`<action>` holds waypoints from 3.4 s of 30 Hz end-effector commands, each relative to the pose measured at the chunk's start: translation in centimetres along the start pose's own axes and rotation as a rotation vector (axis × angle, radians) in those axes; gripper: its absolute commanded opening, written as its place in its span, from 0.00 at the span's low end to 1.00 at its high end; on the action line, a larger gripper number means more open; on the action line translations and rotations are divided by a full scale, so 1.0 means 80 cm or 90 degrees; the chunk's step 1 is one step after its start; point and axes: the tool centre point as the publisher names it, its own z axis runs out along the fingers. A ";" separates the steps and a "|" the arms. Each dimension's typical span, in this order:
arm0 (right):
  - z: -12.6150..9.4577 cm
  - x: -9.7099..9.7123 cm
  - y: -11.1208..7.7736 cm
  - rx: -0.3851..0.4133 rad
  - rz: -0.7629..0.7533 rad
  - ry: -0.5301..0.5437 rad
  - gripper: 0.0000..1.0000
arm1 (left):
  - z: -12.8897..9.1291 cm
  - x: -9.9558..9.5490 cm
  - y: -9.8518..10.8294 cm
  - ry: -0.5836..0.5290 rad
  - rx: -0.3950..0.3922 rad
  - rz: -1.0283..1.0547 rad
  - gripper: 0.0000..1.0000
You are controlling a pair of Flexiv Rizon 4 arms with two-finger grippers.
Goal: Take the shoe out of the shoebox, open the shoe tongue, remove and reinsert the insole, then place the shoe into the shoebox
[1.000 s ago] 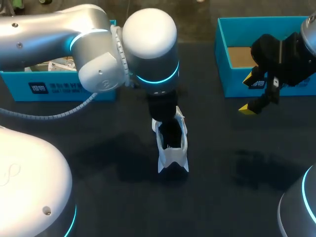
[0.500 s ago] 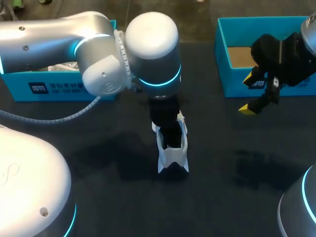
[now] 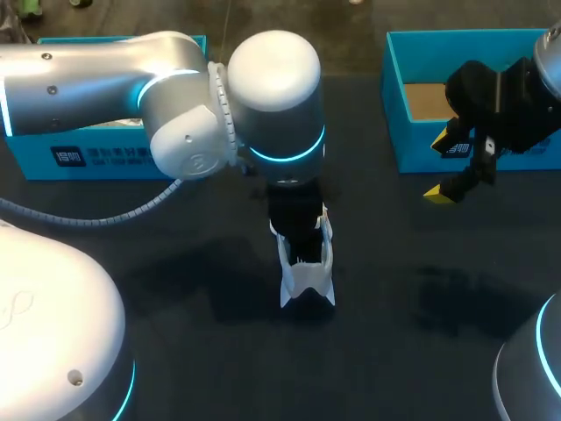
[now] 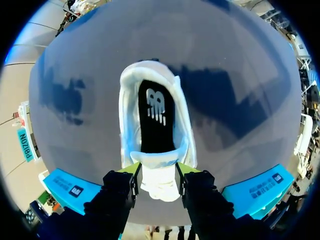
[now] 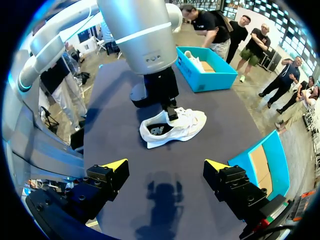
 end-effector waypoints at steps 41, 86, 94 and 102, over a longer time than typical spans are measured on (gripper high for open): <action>0.003 -0.002 0.002 0.002 0.000 0.001 1.00 | 0.026 -0.003 -0.004 0.024 0.031 -0.029 0.44; -0.003 -0.005 -0.003 0.007 0.005 -0.004 1.00 | -0.058 0.061 -0.002 0.054 -0.010 -0.552 1.00; -0.028 -0.011 -0.024 0.033 0.007 -0.022 1.00 | -0.076 0.059 -0.019 0.052 0.014 -0.706 1.00; -0.050 -0.016 -0.044 0.060 -0.005 -0.040 1.00 | -0.086 0.054 -0.045 0.069 0.022 -0.819 1.00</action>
